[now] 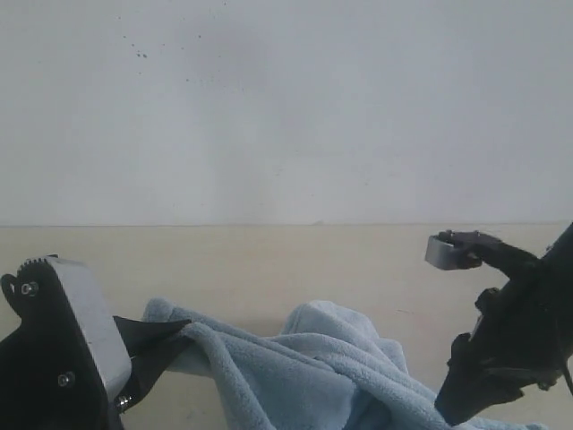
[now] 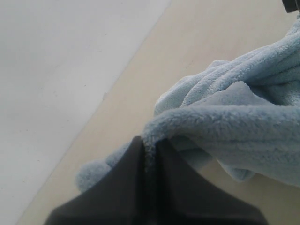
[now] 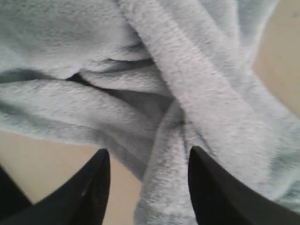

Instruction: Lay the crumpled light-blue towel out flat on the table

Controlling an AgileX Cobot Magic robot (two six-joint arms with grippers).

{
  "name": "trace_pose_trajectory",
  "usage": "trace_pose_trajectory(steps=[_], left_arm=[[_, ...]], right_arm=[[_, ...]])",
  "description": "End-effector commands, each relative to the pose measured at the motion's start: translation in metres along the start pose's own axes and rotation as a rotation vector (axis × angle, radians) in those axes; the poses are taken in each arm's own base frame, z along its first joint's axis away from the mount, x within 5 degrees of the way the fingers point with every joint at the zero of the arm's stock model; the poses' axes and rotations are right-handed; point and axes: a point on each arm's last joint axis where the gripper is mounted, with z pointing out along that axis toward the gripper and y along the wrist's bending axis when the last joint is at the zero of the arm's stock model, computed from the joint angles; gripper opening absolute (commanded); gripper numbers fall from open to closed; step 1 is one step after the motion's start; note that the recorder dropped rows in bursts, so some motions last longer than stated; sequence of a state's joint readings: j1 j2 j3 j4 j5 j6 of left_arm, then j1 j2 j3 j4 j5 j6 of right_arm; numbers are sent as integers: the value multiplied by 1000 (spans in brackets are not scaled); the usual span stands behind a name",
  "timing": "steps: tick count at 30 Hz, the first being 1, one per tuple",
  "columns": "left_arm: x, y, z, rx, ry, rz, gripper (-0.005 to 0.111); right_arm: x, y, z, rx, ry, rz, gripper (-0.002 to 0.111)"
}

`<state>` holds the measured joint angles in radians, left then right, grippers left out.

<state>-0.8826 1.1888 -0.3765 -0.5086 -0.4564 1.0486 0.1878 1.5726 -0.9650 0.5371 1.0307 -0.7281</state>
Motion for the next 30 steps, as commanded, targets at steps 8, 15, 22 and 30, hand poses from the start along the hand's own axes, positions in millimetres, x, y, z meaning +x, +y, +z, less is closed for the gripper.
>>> trace_pose_trajectory(steps=[8, 15, 22, 30], left_arm=[[0, 2, -1, -16, -8, -8, 4], [0, 1, -1, -10, -4, -8, 4], [0, 1, -1, -14, -6, 22, 4], [0, 1, -1, -14, -6, 22, 4]], right_arm=[[34, 43, -48, 324, 46, -184, 42], [56, 15, -17, 494, 229, -36, 42], [59, 50, 14, 424, 403, -349, 42], [89, 32, 36, 635, 466, -535, 42]])
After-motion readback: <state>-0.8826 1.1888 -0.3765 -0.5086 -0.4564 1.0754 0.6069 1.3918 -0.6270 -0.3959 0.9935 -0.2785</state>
